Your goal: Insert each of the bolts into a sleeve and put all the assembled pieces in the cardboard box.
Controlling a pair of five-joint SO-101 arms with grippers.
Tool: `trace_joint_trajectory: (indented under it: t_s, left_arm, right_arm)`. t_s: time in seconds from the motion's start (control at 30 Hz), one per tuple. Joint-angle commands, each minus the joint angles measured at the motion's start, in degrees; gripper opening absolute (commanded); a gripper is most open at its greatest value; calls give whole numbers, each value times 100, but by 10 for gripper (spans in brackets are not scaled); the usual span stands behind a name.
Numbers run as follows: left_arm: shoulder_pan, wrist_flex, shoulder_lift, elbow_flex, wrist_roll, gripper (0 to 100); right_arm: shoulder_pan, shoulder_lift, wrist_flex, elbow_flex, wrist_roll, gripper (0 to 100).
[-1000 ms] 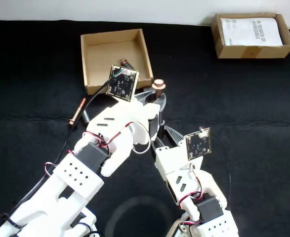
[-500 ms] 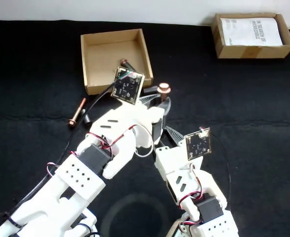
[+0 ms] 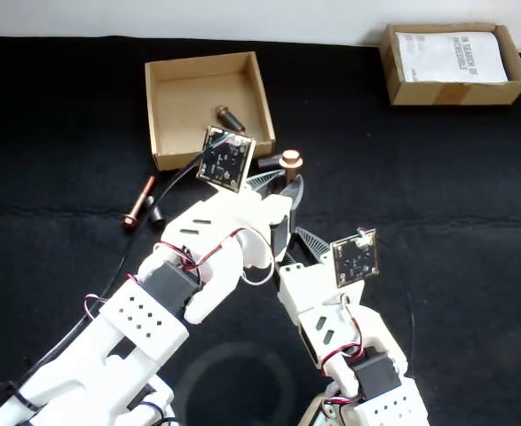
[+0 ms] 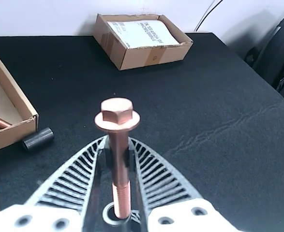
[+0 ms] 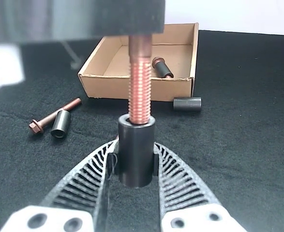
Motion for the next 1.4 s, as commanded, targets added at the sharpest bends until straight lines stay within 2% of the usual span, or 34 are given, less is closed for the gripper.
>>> trace_joint_trajectory:
  t_s: [0.0,0.47,0.7,0.8,0.93,1.0,1.13,1.37]
  left_arm:
    - [-22,-26,-101,-22,-18,8]
    - [-171,-26,-92,136,18,9]
    - [347,79,-127,664,-9,10]
    - [321,580,-127,690,-18,46]
    - [189,1521,-127,681,9,213]
    - [40,1767,-127,673,-9,260]
    - [-409,1960,-136,620,-26,262]
    - [-602,3446,-1191,31,-185,262]
  right_arm:
    - [75,-40,-110,295,79,8]
    - [84,-40,-84,251,88,8]
    - [84,-40,-84,251,88,8]
    - [84,-40,-84,242,88,8]
    - [92,-40,-84,242,97,8]
    - [92,-40,-84,189,193,8]
    - [92,-40,-75,48,484,8]
    - [163,-40,-101,22,580,8]
